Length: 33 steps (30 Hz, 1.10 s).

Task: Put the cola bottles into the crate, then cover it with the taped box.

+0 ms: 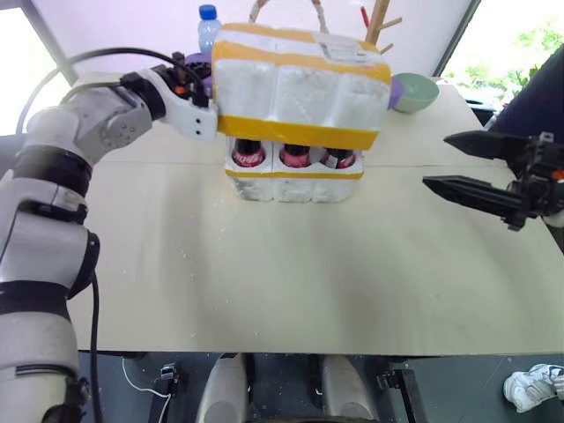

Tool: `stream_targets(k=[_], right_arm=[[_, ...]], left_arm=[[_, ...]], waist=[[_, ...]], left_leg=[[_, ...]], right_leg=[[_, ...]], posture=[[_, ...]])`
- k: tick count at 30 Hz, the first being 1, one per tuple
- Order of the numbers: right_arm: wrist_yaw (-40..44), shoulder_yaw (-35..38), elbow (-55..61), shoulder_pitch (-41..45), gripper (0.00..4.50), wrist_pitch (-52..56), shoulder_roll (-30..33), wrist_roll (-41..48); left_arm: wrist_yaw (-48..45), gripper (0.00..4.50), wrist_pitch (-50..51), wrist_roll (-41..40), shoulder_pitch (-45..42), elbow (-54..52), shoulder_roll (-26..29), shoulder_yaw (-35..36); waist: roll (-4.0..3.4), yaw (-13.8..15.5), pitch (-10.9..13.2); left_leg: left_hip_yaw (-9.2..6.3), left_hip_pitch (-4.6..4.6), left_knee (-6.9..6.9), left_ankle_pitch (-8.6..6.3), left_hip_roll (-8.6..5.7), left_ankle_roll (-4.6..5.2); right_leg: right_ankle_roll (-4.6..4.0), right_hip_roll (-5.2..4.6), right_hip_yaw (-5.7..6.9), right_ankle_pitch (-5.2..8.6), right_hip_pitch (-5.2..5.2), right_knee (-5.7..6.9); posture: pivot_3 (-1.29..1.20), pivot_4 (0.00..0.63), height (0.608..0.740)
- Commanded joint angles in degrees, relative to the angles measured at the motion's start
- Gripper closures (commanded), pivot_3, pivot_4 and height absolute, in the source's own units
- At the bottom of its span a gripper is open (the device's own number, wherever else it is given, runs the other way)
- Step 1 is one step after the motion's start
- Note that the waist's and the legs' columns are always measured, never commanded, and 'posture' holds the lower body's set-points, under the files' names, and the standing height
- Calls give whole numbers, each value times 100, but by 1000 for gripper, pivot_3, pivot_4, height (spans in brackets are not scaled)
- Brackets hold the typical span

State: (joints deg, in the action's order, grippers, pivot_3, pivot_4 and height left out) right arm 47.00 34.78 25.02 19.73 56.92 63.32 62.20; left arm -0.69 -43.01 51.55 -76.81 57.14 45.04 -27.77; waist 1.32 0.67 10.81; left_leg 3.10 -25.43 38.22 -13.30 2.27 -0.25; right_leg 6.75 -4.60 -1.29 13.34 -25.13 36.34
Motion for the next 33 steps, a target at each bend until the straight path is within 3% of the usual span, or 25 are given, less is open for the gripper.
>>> stream_targets(k=[1,4,11,15,19,23,25,28,33], right_arm=[[-47,229,130,23,0,-112,38,123],[-60,192,88,42,0,-138,45,100],[-28,-23,-77,196,0,-213,85,37],[-24,-155,-121,261,0,-257,60,3],[3,-194,-94,164,0,-298,35,-55],[77,-139,-120,-12,0,-362,21,-132],[131,-165,-171,-61,0,-434,19,-202],[269,-327,-325,-47,0,-585,37,-385],[596,-801,-723,143,0,-901,73,-798]], left_arm=[[238,4135,1,98,63,-309,135,-27],[197,4135,-12,4,364,-476,153,-5],[-87,615,43,-197,895,-800,329,160],[-220,615,-74,-457,1406,-1129,656,346],[-687,615,-400,-1389,2230,-1633,1142,864],[-2061,615,-619,-3307,3249,-2167,1671,1362],[-3492,615,618,-4944,3816,-2646,1694,1747],[-5665,615,3823,-7410,4447,-3793,1971,2374],[-7337,615,6627,-9169,4347,-4501,2568,3092]], waist=[[0,-1,0],[0,-1,-1],[0,2,-1],[-2,-13,-1],[-2,-39,-2],[-3,-28,-2],[-7,-13,-4],[-7,-8,-5],[-1,-42,-6]], left_leg=[[-1,0,0,0,0,0],[0,1,0,0,0,0],[-1,1,1,0,0,0],[-1,3,0,0,1,0],[0,6,-2,0,5,0],[1,6,0,0,8,0],[3,9,0,0,9,0],[2,13,4,1,15,-1],[-1,15,7,1,12,-1]], right_leg=[[0,0,0,0,0,0],[0,-1,-1,0,1,0],[0,-1,0,0,2,1],[0,-1,0,0,3,1],[-1,-1,-1,0,2,3],[-2,-2,0,-1,3,4],[-4,-5,0,-2,7,3],[-9,-3,2,-2,14,3],[-9,3,3,-2,19,-2]], posture=[[0,150,740],[0,150,740],[0,150,740],[0,150,740],[0,150,740],[0,150,740],[0,150,740],[0,150,740],[0,150,740]])
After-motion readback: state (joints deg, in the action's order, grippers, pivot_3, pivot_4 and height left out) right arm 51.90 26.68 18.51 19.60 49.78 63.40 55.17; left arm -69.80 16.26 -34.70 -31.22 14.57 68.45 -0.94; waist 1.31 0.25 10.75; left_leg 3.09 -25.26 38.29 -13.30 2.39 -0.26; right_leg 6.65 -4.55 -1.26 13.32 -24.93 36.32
